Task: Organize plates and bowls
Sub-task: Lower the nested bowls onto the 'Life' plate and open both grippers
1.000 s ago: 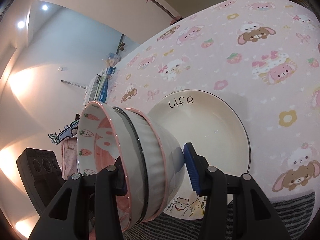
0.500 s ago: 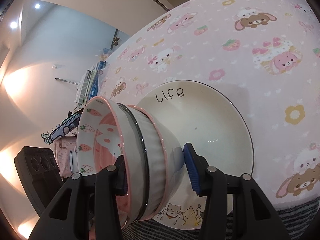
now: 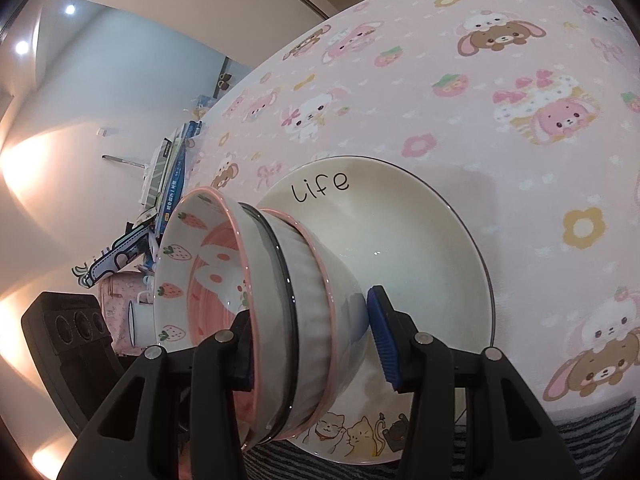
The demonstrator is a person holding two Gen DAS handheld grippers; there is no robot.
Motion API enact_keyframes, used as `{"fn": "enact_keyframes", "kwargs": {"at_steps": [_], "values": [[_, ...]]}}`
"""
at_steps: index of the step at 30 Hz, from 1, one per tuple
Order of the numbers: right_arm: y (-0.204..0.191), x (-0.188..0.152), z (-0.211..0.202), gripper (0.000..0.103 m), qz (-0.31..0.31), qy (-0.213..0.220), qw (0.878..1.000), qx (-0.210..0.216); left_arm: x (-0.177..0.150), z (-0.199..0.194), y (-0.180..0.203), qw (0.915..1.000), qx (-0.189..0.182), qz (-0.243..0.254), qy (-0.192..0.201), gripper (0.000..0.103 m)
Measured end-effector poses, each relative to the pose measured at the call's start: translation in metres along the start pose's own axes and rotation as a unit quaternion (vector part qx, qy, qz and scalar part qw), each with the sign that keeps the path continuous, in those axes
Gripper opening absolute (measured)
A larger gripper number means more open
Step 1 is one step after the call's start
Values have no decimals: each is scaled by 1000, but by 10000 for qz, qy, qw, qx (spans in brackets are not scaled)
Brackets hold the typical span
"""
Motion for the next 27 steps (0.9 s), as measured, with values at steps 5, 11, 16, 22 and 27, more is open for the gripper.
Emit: {"fn": "enact_keyframes", "kwargs": {"at_steps": [5, 11, 16, 22, 27], "values": [[0, -1, -1, 46, -43, 31, 10000, -13, -1, 1, 1, 9999, 45, 87, 25, 55], [0, -1, 2, 48, -132, 52, 9999, -22, -4, 1, 4, 9994, 128, 265, 172, 55], [1, -2, -2, 47, -304, 95, 9995, 45, -6, 0, 4, 9988, 21, 393, 283, 56], [-12, -6, -17, 67, -1000, 337, 9944, -25, -3, -15, -3, 9935, 350, 745, 782, 81], [-26, -12, -41, 80, -1668, 952, 9811, -249, -2, -35, -15, 9885, 326, 831, 1219, 82]]}}
Point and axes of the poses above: each gripper's, at about its wrist camera, not at the fingertips, and z roughly the way its jaws point, y to its right, x to its top, the point moved 5 cm from there along z, roughly the way its jaws point, and after that the axes turned 3 degrees about y, right-handed, at the moved point
